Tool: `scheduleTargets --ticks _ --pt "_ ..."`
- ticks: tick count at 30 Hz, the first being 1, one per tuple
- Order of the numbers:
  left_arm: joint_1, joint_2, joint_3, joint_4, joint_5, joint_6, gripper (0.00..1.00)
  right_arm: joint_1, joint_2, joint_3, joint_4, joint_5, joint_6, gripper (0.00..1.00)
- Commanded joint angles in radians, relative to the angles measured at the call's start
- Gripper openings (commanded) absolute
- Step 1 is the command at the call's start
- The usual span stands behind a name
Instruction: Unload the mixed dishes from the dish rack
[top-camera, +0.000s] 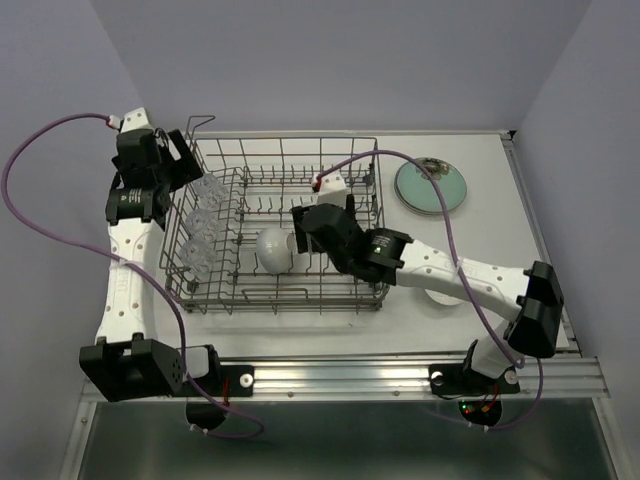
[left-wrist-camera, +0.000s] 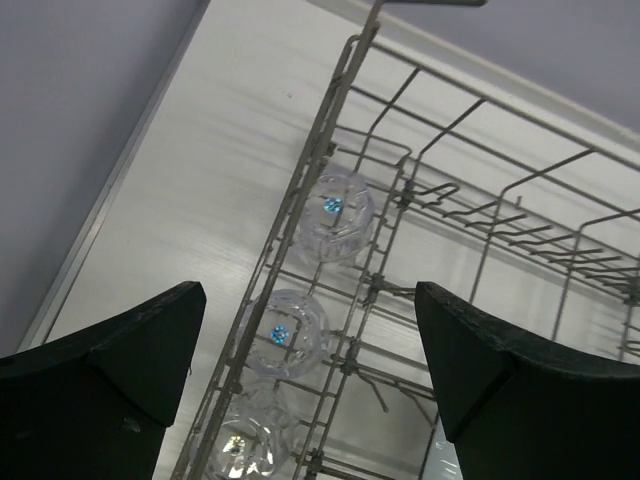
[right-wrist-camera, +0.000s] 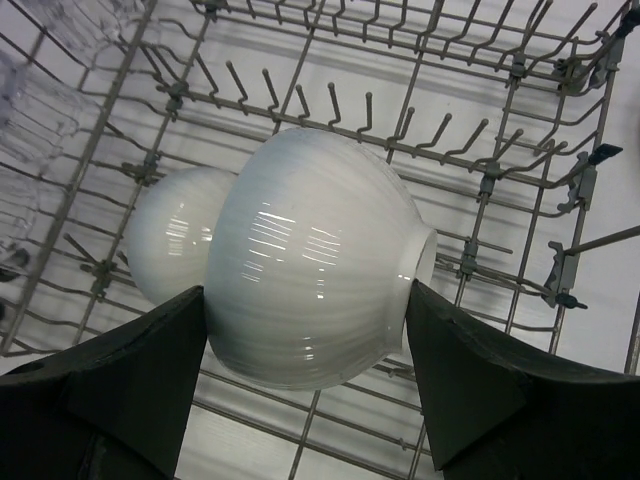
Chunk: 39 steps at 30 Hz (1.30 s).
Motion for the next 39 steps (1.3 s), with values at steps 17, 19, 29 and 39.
scheduleTargets --ticks 17,19,29,39 --pt "-0.430 -0.071 0.002 0.294 0.446 -0.046 0.99 -0.452 -0.376 -0.257 0.522 -0.848 0.269 0.08" --pt "-0.442 -0.054 -0.034 0.334 0.488 -0.049 0.99 -0.472 -0.402 -0.272 0.555 -0.897 0.310 0.08" --pt "-0.479 -0.054 -0.141 0.503 0.634 -0.080 0.99 -0.509 -0.419 -0.296 0.665 -1.035 0.417 0.08" --pt "-0.491 -0.030 -0.156 0.513 0.636 -0.106 0.42 -0.509 -0.424 -0.331 0.763 -1.074 0.480 0.09"
